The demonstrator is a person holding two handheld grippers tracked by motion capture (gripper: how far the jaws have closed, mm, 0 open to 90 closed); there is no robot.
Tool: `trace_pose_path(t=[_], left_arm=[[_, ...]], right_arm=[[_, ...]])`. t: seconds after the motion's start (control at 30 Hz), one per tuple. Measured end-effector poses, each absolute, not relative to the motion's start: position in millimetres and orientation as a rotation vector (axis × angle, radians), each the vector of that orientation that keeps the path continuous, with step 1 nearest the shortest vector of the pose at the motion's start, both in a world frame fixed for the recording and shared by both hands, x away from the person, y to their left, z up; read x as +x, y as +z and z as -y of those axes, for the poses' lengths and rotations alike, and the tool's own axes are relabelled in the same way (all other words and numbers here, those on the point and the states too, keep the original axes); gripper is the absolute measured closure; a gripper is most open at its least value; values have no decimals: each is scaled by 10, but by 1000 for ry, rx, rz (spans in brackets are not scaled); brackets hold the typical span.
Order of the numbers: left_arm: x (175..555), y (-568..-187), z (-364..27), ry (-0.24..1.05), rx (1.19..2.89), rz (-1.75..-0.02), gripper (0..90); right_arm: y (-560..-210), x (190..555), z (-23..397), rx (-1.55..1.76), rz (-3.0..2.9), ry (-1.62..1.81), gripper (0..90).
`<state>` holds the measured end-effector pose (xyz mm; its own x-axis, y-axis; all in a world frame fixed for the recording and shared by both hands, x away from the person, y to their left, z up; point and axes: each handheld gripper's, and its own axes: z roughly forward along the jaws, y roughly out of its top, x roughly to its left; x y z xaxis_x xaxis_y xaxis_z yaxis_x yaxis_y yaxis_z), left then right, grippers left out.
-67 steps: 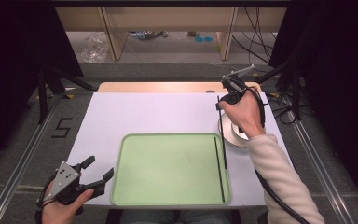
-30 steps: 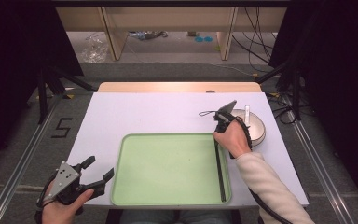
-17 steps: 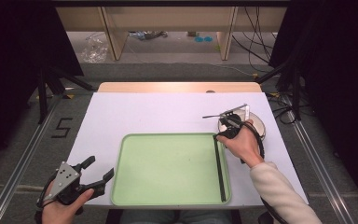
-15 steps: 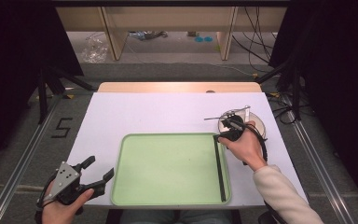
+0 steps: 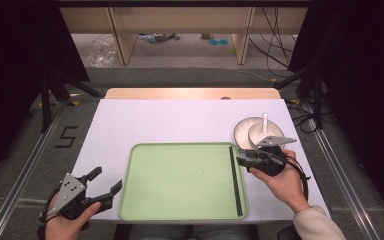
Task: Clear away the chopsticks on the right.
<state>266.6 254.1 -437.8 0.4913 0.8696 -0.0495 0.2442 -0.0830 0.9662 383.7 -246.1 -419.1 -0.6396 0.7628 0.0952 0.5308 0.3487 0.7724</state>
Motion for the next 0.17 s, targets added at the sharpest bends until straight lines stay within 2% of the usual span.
trace_pose_path(t=[0.17], left_arm=[[2672, -4379, -2541, 691, 1604, -976, 199]], right_arm=[[-4260, 3823, 2449, 1179, -2362, 1146, 519]])
